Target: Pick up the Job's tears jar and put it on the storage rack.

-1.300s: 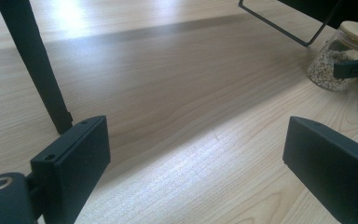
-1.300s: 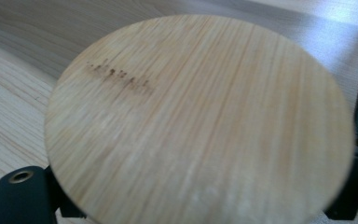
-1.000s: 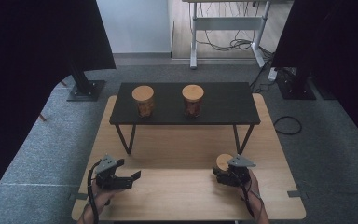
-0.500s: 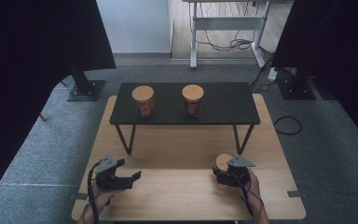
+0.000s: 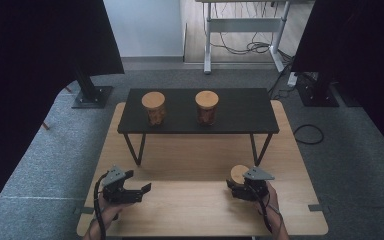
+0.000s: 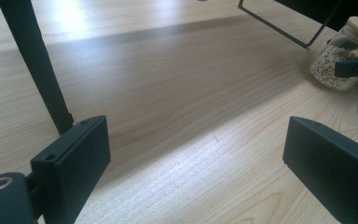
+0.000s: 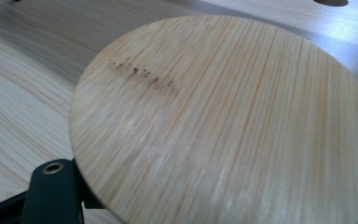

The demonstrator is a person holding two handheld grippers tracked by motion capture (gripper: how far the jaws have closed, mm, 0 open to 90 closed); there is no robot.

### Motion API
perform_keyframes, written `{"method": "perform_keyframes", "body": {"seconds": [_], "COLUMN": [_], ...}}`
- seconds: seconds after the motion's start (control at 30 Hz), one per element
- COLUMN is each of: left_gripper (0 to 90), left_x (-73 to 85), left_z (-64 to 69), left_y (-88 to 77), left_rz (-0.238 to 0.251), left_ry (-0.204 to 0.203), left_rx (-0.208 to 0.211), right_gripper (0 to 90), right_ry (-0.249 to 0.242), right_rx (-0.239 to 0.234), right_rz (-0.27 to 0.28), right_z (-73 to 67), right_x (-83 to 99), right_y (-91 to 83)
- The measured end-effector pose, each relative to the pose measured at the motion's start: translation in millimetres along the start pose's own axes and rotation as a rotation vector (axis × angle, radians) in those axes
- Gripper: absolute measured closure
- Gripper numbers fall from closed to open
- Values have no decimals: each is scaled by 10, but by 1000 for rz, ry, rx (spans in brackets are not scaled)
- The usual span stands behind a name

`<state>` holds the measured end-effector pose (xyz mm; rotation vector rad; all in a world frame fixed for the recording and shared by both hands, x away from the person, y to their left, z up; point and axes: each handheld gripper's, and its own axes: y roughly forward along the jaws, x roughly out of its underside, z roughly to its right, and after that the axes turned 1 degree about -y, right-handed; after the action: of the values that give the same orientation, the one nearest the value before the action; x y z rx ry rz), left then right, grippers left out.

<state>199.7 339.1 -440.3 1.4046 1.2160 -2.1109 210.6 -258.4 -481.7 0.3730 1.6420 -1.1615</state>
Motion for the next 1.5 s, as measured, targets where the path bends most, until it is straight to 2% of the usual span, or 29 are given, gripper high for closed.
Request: {"method": "perform_keyframes", "body": {"seconds": [0.67,1.5], "left_gripper": [67,67], "left_x": [2,1], "left_z": [-3,2], "left_y": [4,18], "left_rz": [-1,-6], "left_ry": [1,3], "left_rx": [0,1], "right_gripper": [248,249], "right_ry": [-16,-33], "right_rx": [-20,-22], "right_rz": [19,33], "right_z": [3,-16], "right_x": [-6,-12], "right_y": [-86,-143]}}
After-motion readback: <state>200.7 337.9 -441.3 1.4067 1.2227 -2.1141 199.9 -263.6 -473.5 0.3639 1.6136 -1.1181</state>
